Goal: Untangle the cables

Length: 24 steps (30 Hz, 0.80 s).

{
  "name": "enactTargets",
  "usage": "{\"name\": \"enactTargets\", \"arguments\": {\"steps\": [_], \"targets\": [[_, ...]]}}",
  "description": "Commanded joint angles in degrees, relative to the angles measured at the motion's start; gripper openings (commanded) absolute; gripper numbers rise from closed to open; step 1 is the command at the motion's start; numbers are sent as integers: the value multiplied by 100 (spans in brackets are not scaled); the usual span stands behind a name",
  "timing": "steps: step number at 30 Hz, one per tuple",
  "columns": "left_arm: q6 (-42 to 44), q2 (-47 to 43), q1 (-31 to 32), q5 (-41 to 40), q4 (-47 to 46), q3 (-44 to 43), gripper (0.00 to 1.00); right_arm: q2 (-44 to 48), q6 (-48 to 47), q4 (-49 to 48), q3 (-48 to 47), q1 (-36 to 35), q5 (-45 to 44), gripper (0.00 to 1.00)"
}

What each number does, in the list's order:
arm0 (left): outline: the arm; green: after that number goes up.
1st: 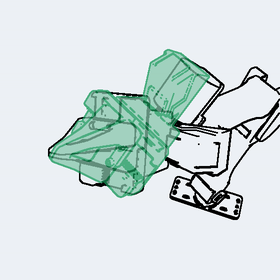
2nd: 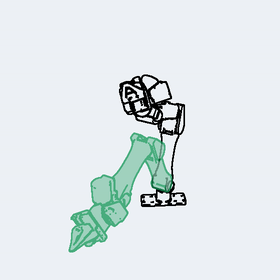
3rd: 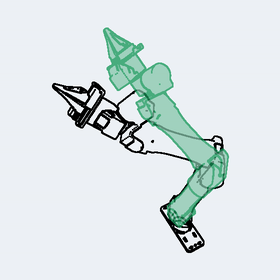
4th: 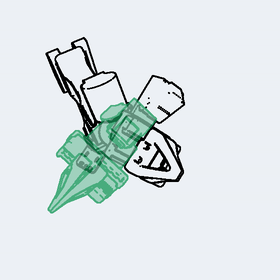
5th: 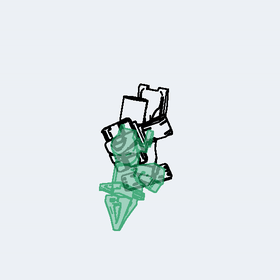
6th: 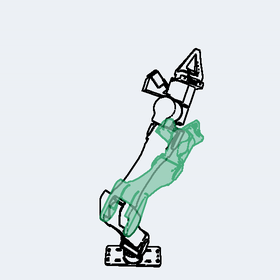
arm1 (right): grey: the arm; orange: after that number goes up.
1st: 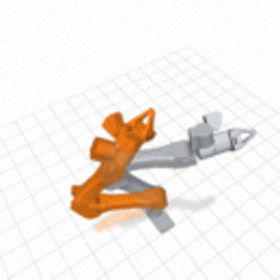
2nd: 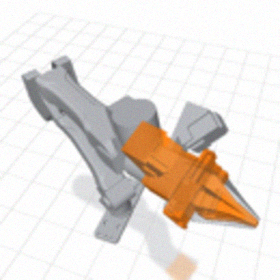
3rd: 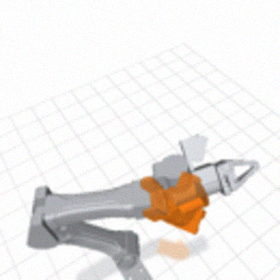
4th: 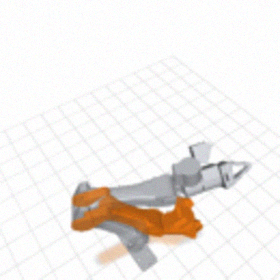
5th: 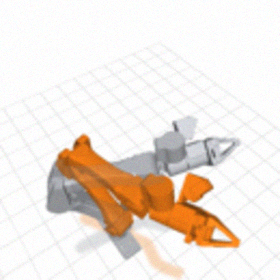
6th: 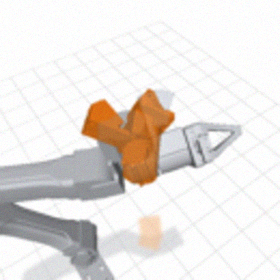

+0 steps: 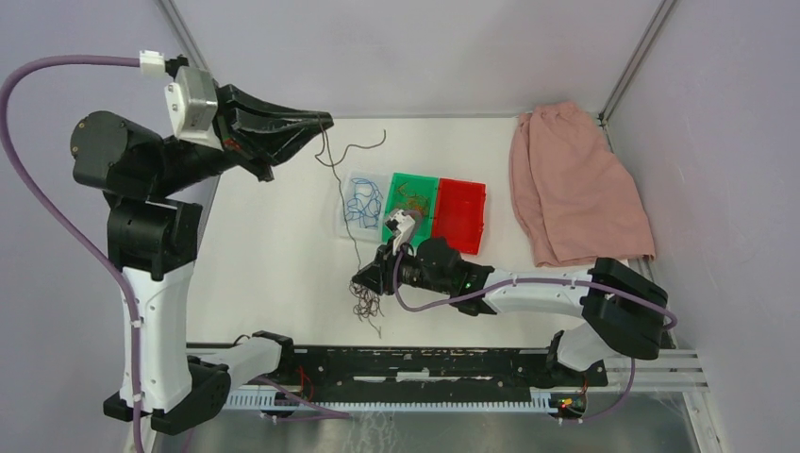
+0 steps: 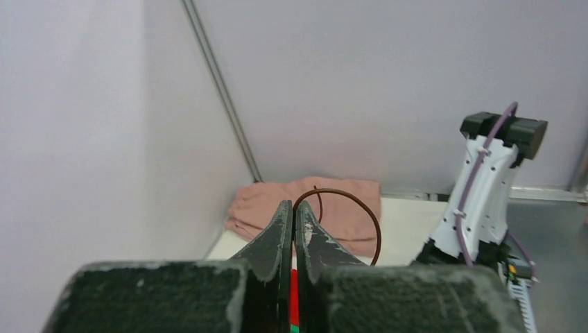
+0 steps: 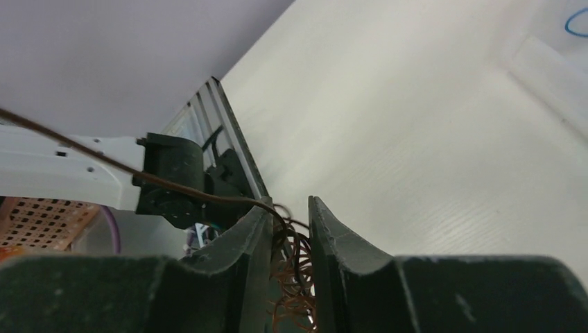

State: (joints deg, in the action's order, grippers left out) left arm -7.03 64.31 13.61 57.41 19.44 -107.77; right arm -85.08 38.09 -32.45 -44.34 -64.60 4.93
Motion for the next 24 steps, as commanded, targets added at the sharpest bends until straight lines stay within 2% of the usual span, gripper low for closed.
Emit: {"name": "enactTargets", "arguments": {"steps": [1,7,13,24], "targets": [[-253,20,4,-530,-751,-626,3,-170,-174,178,131,14,-138,33],[-104,91,6,-1115,-979,-851,3,-102,-305,280,224,13,-290,38],[464,125,1,-2053,-1419,-1043,3,-70,-331,348,416,17,-514,46],[1543,344,-2,-3385,-2379,-1697,3,-358,-46,31,734,11,-661,48]]}}
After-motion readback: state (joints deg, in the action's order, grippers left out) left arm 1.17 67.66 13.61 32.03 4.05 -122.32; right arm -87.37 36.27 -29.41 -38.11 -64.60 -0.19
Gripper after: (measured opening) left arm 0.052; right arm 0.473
